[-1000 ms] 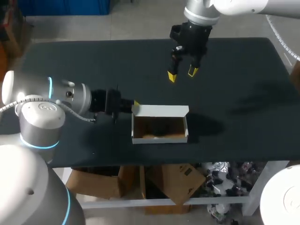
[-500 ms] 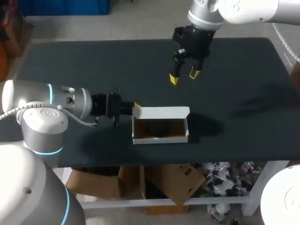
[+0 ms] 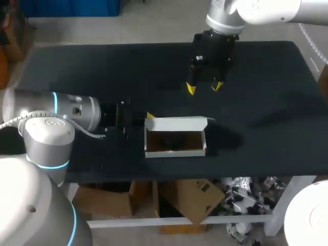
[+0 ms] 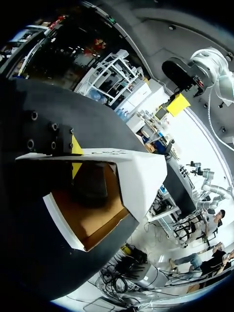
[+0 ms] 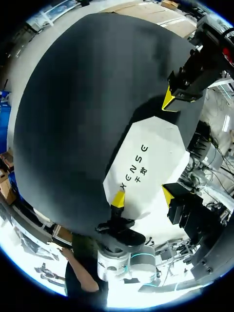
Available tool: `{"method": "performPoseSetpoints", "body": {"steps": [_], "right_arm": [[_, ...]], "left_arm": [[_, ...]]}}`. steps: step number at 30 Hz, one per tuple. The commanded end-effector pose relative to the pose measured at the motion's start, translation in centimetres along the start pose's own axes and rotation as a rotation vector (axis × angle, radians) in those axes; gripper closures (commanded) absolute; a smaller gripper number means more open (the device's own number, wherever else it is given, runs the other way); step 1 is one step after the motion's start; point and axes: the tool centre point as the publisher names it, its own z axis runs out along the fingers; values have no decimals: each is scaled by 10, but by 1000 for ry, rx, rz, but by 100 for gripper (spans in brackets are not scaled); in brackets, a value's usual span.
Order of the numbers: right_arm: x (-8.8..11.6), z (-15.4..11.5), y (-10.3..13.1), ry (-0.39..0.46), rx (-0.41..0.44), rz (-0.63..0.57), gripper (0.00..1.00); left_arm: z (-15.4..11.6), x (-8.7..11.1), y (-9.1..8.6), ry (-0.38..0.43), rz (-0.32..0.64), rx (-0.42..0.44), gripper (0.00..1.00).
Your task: Assemble the packaging by folding the flat box into shape, placing the metal phone stand inside, and closing the box properly
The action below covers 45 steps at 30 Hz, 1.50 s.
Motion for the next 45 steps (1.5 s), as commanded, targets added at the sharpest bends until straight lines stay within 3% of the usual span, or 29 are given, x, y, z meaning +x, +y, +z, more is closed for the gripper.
{"method": "performPoseSetpoints", "body": {"steps": [1,11,19,32,38,44,45], "right_arm": [[-4,0,7,32,98,113,0],[-9,11,-15,74,144,372,0],[-1,25,-26,97,133,411,0],[0,25,-27,102,121,418,0],[2,35,-29,39,168,493,0],[-4,49,-36,30,202,555,0],[-4,50,-37,30,203,556,6]], "left_arm": [[3,10,1,-39,26,-11,100],[-1,20,0,-133,112,-27,100],[0,24,0,-152,155,-42,100],[3,23,4,-181,207,-32,100],[4,23,7,-187,232,-39,100],[5,24,8,-193,247,-39,100],[5,24,8,-195,252,-36,100]]}}
